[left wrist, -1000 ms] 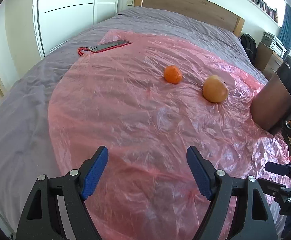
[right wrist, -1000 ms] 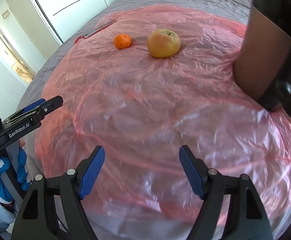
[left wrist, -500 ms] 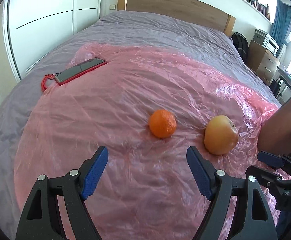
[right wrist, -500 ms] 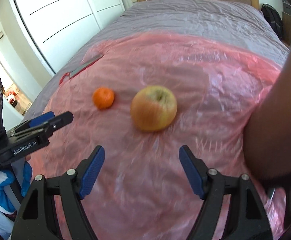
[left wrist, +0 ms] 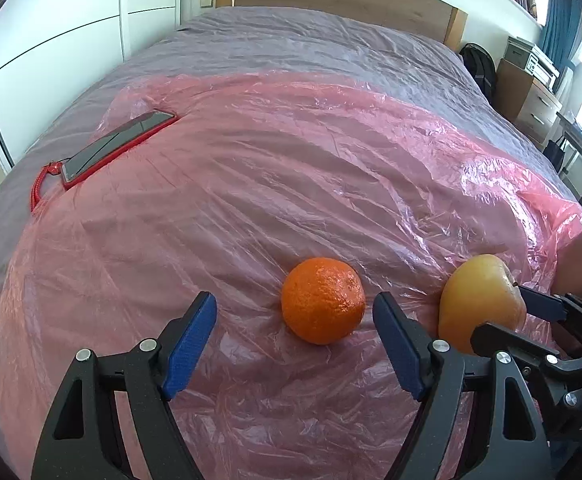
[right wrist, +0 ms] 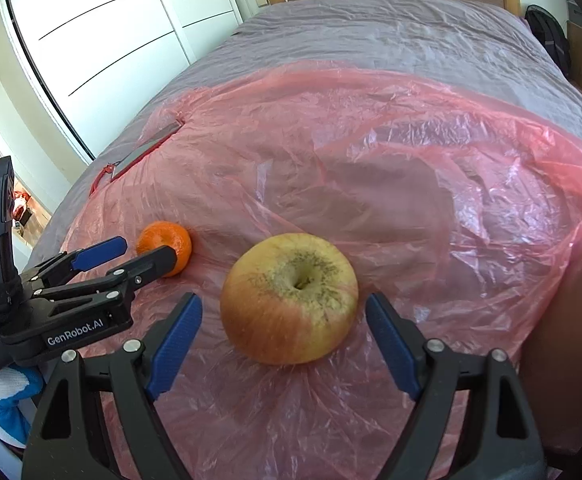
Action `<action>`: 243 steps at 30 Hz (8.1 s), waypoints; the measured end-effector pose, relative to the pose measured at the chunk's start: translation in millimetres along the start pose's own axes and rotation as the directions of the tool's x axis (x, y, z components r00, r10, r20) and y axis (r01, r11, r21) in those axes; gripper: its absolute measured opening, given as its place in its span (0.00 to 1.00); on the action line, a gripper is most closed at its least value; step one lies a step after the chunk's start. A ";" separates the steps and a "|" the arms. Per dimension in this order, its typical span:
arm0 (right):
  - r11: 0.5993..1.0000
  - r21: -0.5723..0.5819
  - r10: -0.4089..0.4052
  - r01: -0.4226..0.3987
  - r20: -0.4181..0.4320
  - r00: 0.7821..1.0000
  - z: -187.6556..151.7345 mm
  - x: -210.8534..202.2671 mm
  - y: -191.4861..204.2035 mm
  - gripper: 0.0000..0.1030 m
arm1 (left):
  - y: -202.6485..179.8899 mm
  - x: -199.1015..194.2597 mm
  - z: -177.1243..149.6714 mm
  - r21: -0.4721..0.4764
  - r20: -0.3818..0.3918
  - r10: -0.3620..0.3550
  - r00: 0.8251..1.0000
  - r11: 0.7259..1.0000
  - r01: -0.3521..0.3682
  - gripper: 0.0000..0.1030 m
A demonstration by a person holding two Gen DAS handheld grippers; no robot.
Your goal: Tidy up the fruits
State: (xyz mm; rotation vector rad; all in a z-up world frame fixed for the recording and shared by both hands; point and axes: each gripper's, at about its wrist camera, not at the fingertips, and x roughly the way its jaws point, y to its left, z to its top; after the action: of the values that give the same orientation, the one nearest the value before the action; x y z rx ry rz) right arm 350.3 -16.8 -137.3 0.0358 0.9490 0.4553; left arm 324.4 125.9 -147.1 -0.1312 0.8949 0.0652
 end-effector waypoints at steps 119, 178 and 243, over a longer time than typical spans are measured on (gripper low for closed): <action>0.981 0.183 -0.088 0.069 0.097 0.991 -229.2 -291.1 -59.4 0.84 | -202.8 -263.9 -175.4 0.280 0.043 -0.179 0.983 0.947 0.160 0.38; 0.900 0.218 -0.407 0.377 0.111 0.907 -97.8 -241.0 -416.4 0.85 | -543.5 -22.7 -53.3 0.539 -0.099 -0.257 0.961 0.798 0.269 0.38; 0.915 0.148 -0.397 0.375 0.168 0.902 -191.2 -348.8 -228.3 1.00 | -362.9 -215.4 -140.2 0.380 0.025 -0.182 0.983 0.911 0.159 0.79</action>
State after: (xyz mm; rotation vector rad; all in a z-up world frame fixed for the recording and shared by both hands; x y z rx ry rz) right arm 108.5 -391.9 -31.1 -0.0069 0.7623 0.0271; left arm 122.0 -253.5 -34.0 0.1520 0.8176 -0.2651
